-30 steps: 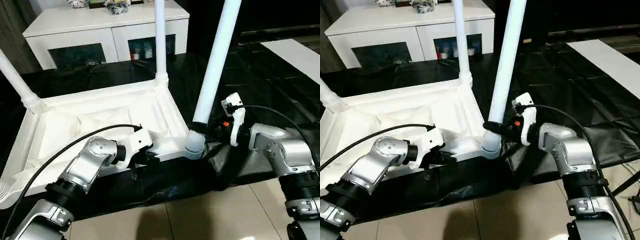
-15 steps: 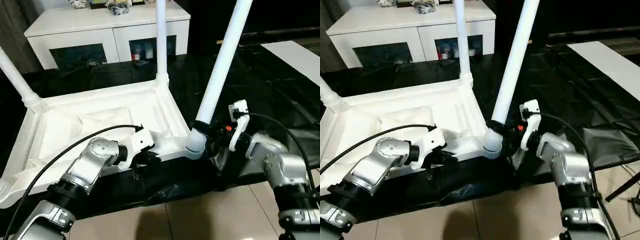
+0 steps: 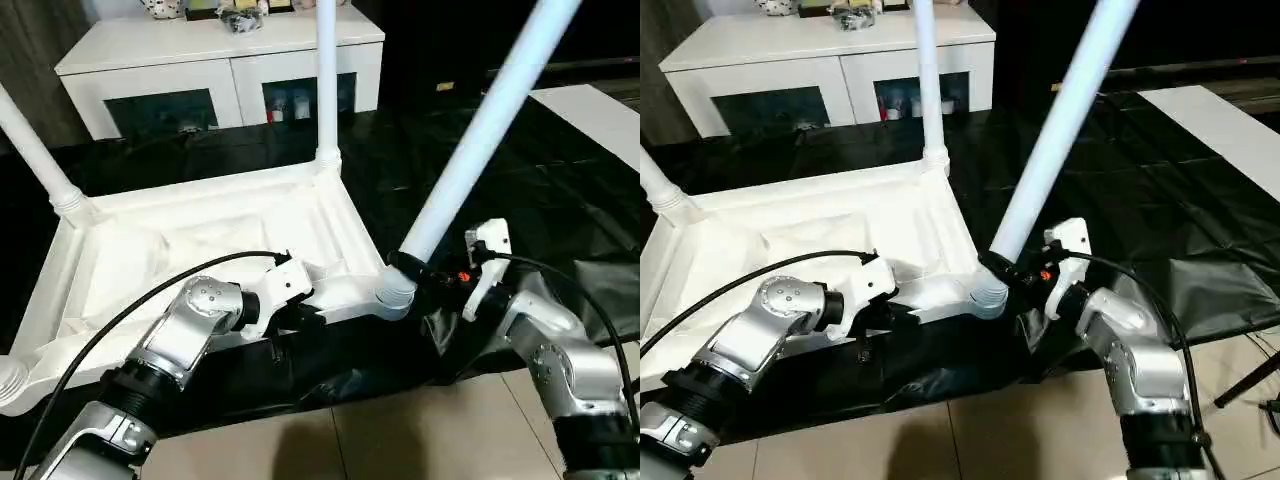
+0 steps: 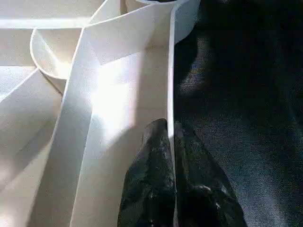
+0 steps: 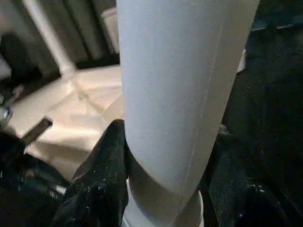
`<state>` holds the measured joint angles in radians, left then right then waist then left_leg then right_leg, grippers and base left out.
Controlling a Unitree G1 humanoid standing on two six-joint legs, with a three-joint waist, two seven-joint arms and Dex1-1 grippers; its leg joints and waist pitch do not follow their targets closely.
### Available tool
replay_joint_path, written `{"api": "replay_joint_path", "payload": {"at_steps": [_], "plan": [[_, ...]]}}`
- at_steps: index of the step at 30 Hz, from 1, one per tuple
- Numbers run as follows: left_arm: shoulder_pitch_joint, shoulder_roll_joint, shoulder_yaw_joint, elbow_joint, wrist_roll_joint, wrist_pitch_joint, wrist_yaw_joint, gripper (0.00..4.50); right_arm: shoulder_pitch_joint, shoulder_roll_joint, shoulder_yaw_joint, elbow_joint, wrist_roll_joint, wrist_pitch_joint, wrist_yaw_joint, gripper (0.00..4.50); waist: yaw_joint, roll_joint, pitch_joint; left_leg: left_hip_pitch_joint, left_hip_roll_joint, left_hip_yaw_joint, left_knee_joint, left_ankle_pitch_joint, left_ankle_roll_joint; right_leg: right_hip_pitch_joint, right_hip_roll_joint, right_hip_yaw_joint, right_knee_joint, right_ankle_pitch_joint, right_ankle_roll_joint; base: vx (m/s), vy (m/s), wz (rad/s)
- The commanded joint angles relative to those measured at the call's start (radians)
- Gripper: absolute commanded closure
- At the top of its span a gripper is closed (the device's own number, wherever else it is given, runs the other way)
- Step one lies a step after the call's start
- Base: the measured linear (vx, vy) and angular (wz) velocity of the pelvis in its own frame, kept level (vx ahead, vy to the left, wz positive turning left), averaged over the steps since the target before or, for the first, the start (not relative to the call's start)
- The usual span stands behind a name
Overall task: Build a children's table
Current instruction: Rotate leg to tighten
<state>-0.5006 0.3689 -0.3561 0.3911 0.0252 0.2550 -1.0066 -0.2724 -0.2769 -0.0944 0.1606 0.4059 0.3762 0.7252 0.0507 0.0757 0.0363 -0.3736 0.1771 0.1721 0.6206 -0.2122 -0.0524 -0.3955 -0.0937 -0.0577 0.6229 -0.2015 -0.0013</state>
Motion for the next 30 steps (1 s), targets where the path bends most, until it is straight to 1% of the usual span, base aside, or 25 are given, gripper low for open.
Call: {"api": "replay_joint_path", "payload": {"at_steps": [1, 3, 5, 6, 7, 8, 9, 10, 11, 13, 14, 15, 16, 17, 18, 21, 22, 23, 24, 25, 26, 27, 28, 29, 30], "plan": [[-0.026, -0.005, 0.042, 0.002, -0.004, -0.016, 0.069, 4.50, 0.044, -0.016, 0.024, 0.064, -0.039, 0.069, -0.031, 2.66, -0.002, -0.012, -0.052, 0.008, 0.044, -0.017, -0.095, -0.202, 0.027, 0.044, -0.051, 0.039, -0.081, -0.165, -0.226, 0.000, 0.000, 0.00], [-0.029, -0.004, 0.042, 0.004, -0.003, -0.017, 0.068, 4.50, 0.050, -0.042, 0.055, 0.070, -0.067, 0.085, -0.019, 2.66, -0.003, -0.010, -0.049, 0.009, 0.044, -0.016, -0.097, -0.216, 0.022, 0.042, -0.051, 0.040, -0.083, -0.181, -0.223, 0.000, 0.000, 0.00], [-0.031, -0.002, 0.039, 0.006, 0.000, -0.020, 0.064, 4.50, 0.058, -0.080, 0.100, 0.065, -0.099, 0.103, 0.009, 2.66, -0.005, -0.011, -0.046, 0.010, 0.044, -0.016, -0.099, -0.236, 0.016, 0.042, -0.051, 0.040, -0.088, -0.211, -0.215, 0.000, 0.000, 0.00], [-0.032, -0.001, 0.038, 0.007, 0.003, -0.022, 0.062, 4.50, 0.061, -0.095, 0.118, 0.063, -0.114, 0.110, 0.018, 2.66, -0.004, -0.010, -0.044, 0.014, 0.045, -0.016, -0.102, -0.254, 0.013, 0.041, -0.052, 0.041, -0.091, -0.238, -0.208, 0.000, 0.000, 0.00], [-0.032, 0.001, 0.037, 0.007, 0.005, -0.024, 0.060, 4.50, 0.060, -0.118, 0.146, 0.062, -0.138, 0.111, 0.039, 2.66, -0.005, -0.009, -0.044, 0.017, 0.046, -0.016, -0.103, -0.263, 0.011, 0.041, -0.053, 0.041, -0.094, -0.250, -0.206, 0.000, 0.000, 0.00], [-0.031, 0.001, 0.036, 0.007, 0.007, -0.025, 0.057, 4.50, 0.056, -0.144, 0.178, 0.063, -0.163, 0.110, 0.065, 2.67, -0.006, -0.010, -0.044, 0.018, 0.047, -0.018, -0.106, -0.268, 0.006, 0.045, -0.052, 0.040, -0.095, -0.254, -0.200, 0.000, 0.000, 0.00], [-0.031, 0.002, 0.035, 0.007, 0.008, -0.026, 0.056, 4.50, 0.048, -0.154, 0.187, 0.064, -0.166, 0.117, 0.076, 2.67, -0.005, -0.015, -0.047, 0.018, 0.046, -0.018, -0.104, -0.248, 0.011, 0.047, -0.053, 0.042, -0.093, -0.224, -0.202, 0.000, 0.000, 0.00], [-0.031, 0.002, 0.035, 0.007, 0.008, -0.026, 0.056, 4.50, 0.043, -0.158, 0.190, 0.065, -0.167, 0.120, 0.081, 2.67, -0.005, -0.015, -0.047, 0.016, 0.046, -0.018, -0.104, -0.237, 0.016, 0.047, -0.053, 0.043, -0.093, -0.211, -0.204, 0.000, 0.000, 0.00], [-0.031, 0.003, 0.035, 0.008, 0.009, -0.027, 0.054, 4.50, 0.027, -0.174, 0.207, 0.065, -0.174, 0.124, 0.096, 2.67, -0.007, -0.014, -0.046, 0.013, 0.044, -0.016, -0.104, -0.228, 0.023, 0.047, -0.053, 0.043, -0.093, -0.208, -0.206, 0.000, 0.000, 0.00], [-0.031, 0.003, 0.034, 0.008, 0.011, -0.028, 0.053, 4.50, 0.012, -0.190, 0.227, 0.067, -0.185, 0.126, 0.110, 2.67, -0.008, -0.018, -0.045, 0.014, 0.044, -0.017, -0.106, -0.243, 0.022, 0.048, -0.054, 0.042, -0.098, -0.249, -0.201, 0.000, 0.000, 0.00], [-0.031, 0.003, 0.030, 0.007, 0.013, -0.026, 0.049, 4.50, -0.013, -0.213, 0.257, 0.074, -0.195, 0.134, 0.136, 2.67, -0.008, -0.022, -0.044, 0.014, 0.045, -0.018, -0.106, -0.250, 0.022, 0.046, -0.056, 0.043, -0.098, -0.274, -0.198, 0.000, 0.000, 0.00], [-0.031, 0.003, 0.029, 0.006, 0.014, -0.026, 0.047, 4.50, -0.018, -0.215, 0.261, 0.075, -0.195, 0.137, 0.141, 2.67, -0.010, -0.022, -0.044, 0.013, 0.045, -0.019, -0.107, -0.253, 0.022, 0.047, -0.055, 0.042, -0.099, -0.287, -0.195, 0.000, 0.000, 0.00], [-0.031, 0.003, 0.028, 0.006, 0.014, -0.026, 0.045, 4.50, -0.022, -0.219, 0.266, 0.075, -0.192, 0.140, 0.145, 2.67, -0.010, -0.022, -0.044, 0.014, 0.047, -0.018, -0.107, -0.255, 0.022, 0.045, -0.055, 0.043, -0.100, -0.290, -0.194, 0.000, 0.000, 0.00], [-0.031, 0.004, 0.026, 0.005, 0.015, -0.025, 0.042, 4.50, -0.041, -0.226, 0.278, 0.082, -0.186, 0.154, 0.161, 2.67, -0.012, -0.025, -0.044, 0.014, 0.046, -0.018, -0.107, -0.257, 0.021, 0.045, -0.055, 0.044, -0.100, -0.290, -0.194, 0.000, 0.000, 0.00], [-0.031, 0.004, 0.024, 0.005, 0.016, -0.024, 0.038, 4.50, -0.057, -0.232, 0.290, 0.090, -0.186, 0.161, 0.174, 2.67, -0.013, -0.026, -0.044, 0.014, 0.047, -0.019, -0.107, -0.261, 0.021, 0.044, -0.055, 0.043, -0.100, -0.293, -0.196, 0.000, 0.000, 0.00], [-0.030, 0.008, 0.018, 0.003, 0.017, -0.022, 0.029, 4.50, -0.086, -0.235, 0.306, 0.110, -0.188, 0.181, 0.195, 2.67, -0.013, -0.024, -0.044, 0.015, 0.048, -0.018, -0.107, -0.263, 0.021, 0.042, -0.054, 0.044, -0.100, -0.284, -0.203, 0.000, 0.000, 0.00], [-0.029, 0.010, 0.015, 0.000, 0.018, -0.021, 0.023, 4.50, -0.106, -0.232, 0.311, 0.128, -0.186, 0.193, 0.210, 2.67, -0.015, -0.029, -0.044, 0.014, 0.047, -0.017, -0.107, -0.263, 0.021, 0.041, -0.054, 0.044, -0.100, -0.282, -0.205, 0.000, 0.000, 0.00], [-0.028, 0.011, 0.013, -0.002, 0.018, -0.021, 0.021, 4.50, -0.121, -0.228, 0.315, 0.144, -0.185, 0.200, 0.221, 2.67, -0.015, -0.027, -0.044, 0.012, 0.046, -0.018, -0.107, -0.260, 0.022, 0.044, -0.054, 0.043, -0.099, -0.281, -0.207, 0.000, 0.000, 0.00], [-0.028, 0.011, 0.012, -0.004, 0.018, -0.021, 0.018, 4.50, -0.147, -0.219, 0.317, 0.176, -0.186, 0.202, 0.230, 2.67, -0.016, -0.027, -0.045, 0.015, 0.047, -0.017, -0.106, -0.264, 0.021, 0.040, -0.055, 0.044, -0.099, -0.283, -0.210, 0.000, 0.000, 0.00], [-0.028, 0.011, 0.012, -0.004, 0.018, -0.021, 0.018, 4.50, -0.147, -0.219, 0.317, 0.176, -0.186, 0.202, 0.230, 2.67, -0.017, -0.026, -0.045, 0.015, 0.047, -0.018, -0.107, -0.268, 0.020, 0.041, -0.055, 0.043, -0.098, -0.284, -0.214, 0.000, 0.000, 0.00], [-0.027, 0.011, 0.011, -0.005, 0.018, -0.022, 0.017, 4.50, -0.163, -0.214, 0.320, 0.197, -0.186, 0.202, 0.234, 2.67, -0.017, -0.027, -0.043, 0.014, 0.047, -0.018, -0.108, -0.276, 0.016, 0.041, -0.054, 0.043, -0.101, -0.293, -0.210, 0.000, 0.000, 0.00], [-0.028, 0.011, 0.010, -0.006, 0.018, -0.022, 0.015, 4.50, -0.180, -0.207, 0.321, 0.224, -0.189, 0.196, 0.236, 2.67, -0.017, -0.029, -0.043, 0.016, 0.048, -0.018, -0.108, -0.284, 0.013, 0.039, -0.055, 0.044, -0.101, -0.297, -0.210, 0.000, 0.000, 0.00], [-0.028, 0.011, 0.010, -0.006, 0.018, -0.022, 0.015, 4.50, -0.182, -0.206, 0.322, 0.229, -0.191, 0.194, 0.236, 2.67, -0.018, -0.028, -0.044, 0.015, 0.048, -0.019, -0.108, -0.286, 0.010, 0.039, -0.055, 0.043, -0.099, -0.298, -0.213, 0.000, 0.000, 0.00], [-0.030, 0.010, 0.007, -0.008, 0.020, -0.025, 0.015, 4.50, -0.207, -0.196, 0.337, 0.279, -0.209, 0.173, 0.241, 2.67, -0.019, -0.028, -0.043, 0.015, 0.047, -0.019, -0.109, -0.295, 0.008, 0.039, -0.055, 0.043, -0.100, -0.303, -0.212, 0.000, 0.000, 0.00], [-0.030, 0.010, 0.007, -0.009, 0.021, -0.026, 0.016, 4.50, -0.212, -0.192, 0.342, 0.292, -0.214, 0.166, 0.243, 2.67, -0.020, -0.033, -0.043, 0.014, 0.048, -0.019, -0.110, -0.296, 0.007, 0.040, -0.056, 0.043, -0.100, -0.308, -0.213, 0.000, 0.000, 0.00]]}}
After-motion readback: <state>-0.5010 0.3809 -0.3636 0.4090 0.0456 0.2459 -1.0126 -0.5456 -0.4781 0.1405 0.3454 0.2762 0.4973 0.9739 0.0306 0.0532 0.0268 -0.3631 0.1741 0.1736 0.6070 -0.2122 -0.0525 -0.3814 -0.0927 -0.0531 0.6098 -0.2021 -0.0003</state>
